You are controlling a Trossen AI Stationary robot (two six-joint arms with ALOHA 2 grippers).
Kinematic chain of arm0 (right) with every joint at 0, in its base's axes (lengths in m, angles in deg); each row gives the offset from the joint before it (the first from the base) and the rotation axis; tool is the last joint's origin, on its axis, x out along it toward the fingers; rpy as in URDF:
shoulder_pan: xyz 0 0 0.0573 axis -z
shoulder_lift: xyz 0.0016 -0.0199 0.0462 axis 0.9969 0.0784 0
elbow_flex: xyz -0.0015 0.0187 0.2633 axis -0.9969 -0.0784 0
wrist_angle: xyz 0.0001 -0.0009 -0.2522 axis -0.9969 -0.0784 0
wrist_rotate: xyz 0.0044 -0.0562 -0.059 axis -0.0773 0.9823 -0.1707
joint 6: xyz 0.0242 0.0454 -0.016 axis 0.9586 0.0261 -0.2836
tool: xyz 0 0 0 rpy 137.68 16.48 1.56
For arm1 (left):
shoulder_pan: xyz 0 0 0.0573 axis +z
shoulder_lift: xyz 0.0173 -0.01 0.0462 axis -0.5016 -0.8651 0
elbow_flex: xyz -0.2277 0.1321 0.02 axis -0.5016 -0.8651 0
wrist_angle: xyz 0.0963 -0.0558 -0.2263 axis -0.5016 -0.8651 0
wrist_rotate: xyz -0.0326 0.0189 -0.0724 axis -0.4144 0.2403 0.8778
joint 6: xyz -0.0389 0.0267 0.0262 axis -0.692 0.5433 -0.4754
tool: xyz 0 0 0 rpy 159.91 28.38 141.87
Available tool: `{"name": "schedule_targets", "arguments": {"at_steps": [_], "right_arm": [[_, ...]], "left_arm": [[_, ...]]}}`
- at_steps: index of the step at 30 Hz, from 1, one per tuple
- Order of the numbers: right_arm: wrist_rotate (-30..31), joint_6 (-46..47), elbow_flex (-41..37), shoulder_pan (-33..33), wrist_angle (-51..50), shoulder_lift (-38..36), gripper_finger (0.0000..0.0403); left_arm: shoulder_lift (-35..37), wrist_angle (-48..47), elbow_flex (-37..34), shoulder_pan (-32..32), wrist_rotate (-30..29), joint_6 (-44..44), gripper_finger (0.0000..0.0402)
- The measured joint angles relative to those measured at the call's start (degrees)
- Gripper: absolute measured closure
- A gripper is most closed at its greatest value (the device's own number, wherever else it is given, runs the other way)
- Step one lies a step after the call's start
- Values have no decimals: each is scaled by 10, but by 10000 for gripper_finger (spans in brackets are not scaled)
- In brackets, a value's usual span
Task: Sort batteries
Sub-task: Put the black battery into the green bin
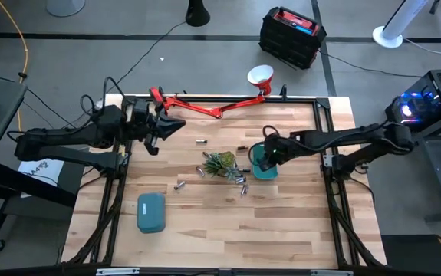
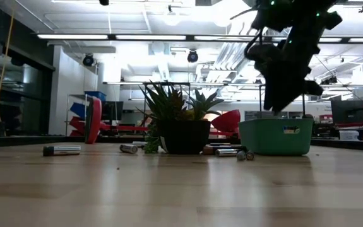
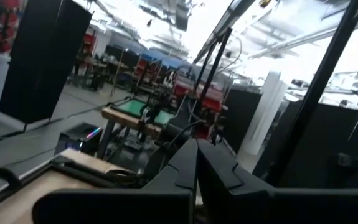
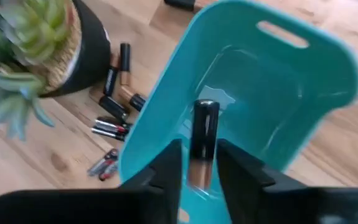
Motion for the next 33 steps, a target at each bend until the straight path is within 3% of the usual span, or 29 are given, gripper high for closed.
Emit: {"name": "schedule_targets", "arguments": {"at_steps": [7, 11, 14, 20, 26, 33], "right_arm": [[-23, -40, 0, 12, 31, 0, 205], [-33, -98, 2, 38, 145, -4, 190], [-35, -163, 30, 69, 164, 32, 191], [-51, -384, 151, 115, 108, 178, 192], [-45, -581, 293, 137, -30, 312, 192], [-51, -713, 339, 141, -96, 377, 192]], "left_arm": [[1, -5, 0, 6, 0, -24, 402], [11, -3, 0, 20, -1, -13, 402], [12, -4, 0, 30, -1, -13, 402], [12, -8, 0, 38, -1, -14, 402], [12, -11, 0, 38, 0, -14, 402], [12, -17, 0, 38, 0, -14, 402]]}}
